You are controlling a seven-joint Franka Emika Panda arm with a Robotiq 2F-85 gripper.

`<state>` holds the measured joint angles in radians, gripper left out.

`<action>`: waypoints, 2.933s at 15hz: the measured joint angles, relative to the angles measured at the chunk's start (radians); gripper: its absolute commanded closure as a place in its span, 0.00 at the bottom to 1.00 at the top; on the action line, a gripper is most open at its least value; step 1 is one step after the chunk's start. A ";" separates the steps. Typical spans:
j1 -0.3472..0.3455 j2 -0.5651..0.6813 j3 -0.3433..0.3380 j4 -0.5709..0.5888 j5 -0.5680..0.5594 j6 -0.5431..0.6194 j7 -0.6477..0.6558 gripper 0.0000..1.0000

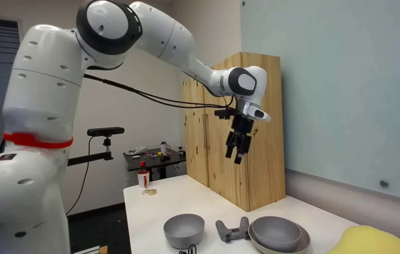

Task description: Pick up the grey bowl on the left and put it in the bowl on the right.

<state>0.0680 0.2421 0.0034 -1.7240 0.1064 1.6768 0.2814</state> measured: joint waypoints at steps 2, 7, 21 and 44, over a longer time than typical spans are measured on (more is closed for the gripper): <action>0.000 0.000 0.000 0.000 0.000 0.000 0.000 0.00; 0.000 0.000 0.000 0.000 0.000 0.000 0.000 0.00; 0.000 0.000 0.000 0.000 0.000 0.000 0.000 0.00; 0.117 0.390 0.186 0.108 -0.109 -0.012 -0.561 0.00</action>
<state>0.1846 0.6324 0.1899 -1.6161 -0.0027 1.6647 -0.2792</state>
